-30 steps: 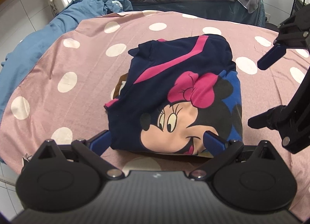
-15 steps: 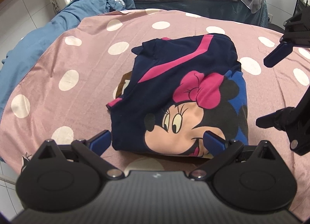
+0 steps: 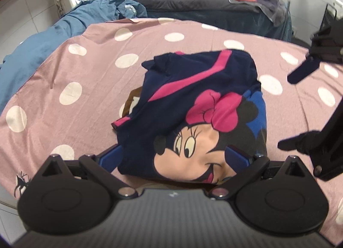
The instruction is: Fold small clothes
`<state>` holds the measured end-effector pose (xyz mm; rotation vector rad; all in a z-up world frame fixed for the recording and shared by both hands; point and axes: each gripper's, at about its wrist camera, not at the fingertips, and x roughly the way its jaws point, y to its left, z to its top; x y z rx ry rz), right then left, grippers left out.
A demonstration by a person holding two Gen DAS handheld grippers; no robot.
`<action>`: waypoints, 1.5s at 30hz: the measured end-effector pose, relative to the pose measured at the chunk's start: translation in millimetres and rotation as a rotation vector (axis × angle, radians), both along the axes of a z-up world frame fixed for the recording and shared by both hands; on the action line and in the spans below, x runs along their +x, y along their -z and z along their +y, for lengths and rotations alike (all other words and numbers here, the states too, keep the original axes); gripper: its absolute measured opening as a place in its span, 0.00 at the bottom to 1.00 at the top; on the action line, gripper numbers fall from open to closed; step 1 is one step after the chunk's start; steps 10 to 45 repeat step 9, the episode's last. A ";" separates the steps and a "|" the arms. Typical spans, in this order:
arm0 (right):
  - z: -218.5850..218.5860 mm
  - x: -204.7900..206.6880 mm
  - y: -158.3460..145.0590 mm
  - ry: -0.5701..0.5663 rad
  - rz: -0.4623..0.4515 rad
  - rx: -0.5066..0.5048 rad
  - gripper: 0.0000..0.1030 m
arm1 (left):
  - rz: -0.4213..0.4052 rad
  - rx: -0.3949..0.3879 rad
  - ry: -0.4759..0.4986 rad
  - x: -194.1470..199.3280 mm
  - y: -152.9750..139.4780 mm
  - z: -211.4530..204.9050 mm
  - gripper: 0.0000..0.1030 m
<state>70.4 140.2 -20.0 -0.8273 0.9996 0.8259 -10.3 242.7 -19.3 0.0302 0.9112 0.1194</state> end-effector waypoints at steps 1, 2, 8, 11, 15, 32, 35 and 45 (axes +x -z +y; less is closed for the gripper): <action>-0.4 0.2 -0.1 0.001 -0.001 -0.001 1.00 | -0.007 0.000 -0.001 -0.4 -0.1 0.2 1.00; -0.8 0.4 -0.1 0.003 -0.002 0.000 1.00 | -0.013 0.005 -0.001 -0.8 -0.3 0.3 1.00; -1.7 2.3 1.2 0.017 -0.001 0.002 1.00 | -0.011 0.046 -0.005 -0.2 0.9 -2.9 1.00; -1.9 2.4 1.0 0.019 -0.003 0.004 1.00 | -0.007 0.049 -0.009 0.5 1.1 -2.8 1.00; -1.9 2.4 1.0 0.019 -0.003 0.004 1.00 | -0.007 0.049 -0.009 0.5 1.1 -2.8 1.00; -1.9 2.4 1.0 0.019 -0.003 0.004 1.00 | -0.007 0.049 -0.009 0.5 1.1 -2.8 1.00; -1.9 2.4 1.0 0.019 -0.003 0.004 1.00 | -0.007 0.049 -0.009 0.5 1.1 -2.8 1.00; -1.9 2.4 1.0 0.019 -0.003 0.004 1.00 | -0.007 0.049 -0.009 0.5 1.1 -2.8 1.00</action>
